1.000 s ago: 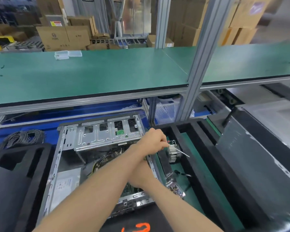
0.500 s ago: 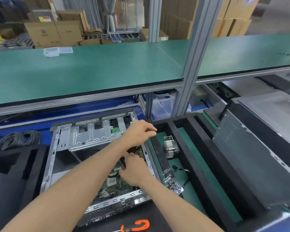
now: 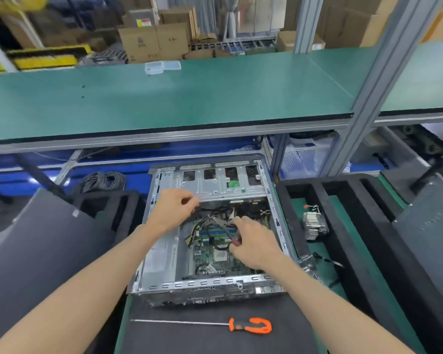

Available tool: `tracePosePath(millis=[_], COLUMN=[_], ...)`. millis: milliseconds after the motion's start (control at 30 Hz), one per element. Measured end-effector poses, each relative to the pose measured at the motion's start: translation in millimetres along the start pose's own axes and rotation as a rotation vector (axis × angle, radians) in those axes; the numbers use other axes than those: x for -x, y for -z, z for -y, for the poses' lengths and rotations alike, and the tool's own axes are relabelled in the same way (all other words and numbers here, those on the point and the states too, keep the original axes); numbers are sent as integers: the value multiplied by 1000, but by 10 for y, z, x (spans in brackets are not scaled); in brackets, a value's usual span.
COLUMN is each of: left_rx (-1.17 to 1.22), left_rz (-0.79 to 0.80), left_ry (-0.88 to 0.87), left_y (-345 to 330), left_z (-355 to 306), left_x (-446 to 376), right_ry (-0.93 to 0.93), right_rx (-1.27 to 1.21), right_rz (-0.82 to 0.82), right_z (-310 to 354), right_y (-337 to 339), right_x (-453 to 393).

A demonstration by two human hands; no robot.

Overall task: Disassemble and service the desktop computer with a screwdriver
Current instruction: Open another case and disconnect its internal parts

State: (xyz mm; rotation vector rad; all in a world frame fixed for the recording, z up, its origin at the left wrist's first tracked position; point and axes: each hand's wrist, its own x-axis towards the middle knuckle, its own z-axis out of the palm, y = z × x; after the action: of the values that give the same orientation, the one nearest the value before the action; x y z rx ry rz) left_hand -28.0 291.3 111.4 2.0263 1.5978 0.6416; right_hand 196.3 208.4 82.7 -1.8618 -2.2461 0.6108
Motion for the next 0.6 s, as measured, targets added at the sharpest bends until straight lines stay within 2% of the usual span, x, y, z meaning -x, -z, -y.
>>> tracePosePath(millis=[167,433,500,600], left_rx=[-269,-435,-450,-456], left_rz=[132,145,116,103], left_ry=[-60,-39,-52,-68], left_y=[-75,-171,-178,-191], left_z=[206,294,296,298], left_x=[299,519,540,557], right_ry=[173,554,653,707], right_rx=[77,282,295,314], right_rz=[-46,-197,-181,-55], right_z=[148,506,567,602], right_y=[142,-37,-204,-540], right_x=[165,785,945,1150])
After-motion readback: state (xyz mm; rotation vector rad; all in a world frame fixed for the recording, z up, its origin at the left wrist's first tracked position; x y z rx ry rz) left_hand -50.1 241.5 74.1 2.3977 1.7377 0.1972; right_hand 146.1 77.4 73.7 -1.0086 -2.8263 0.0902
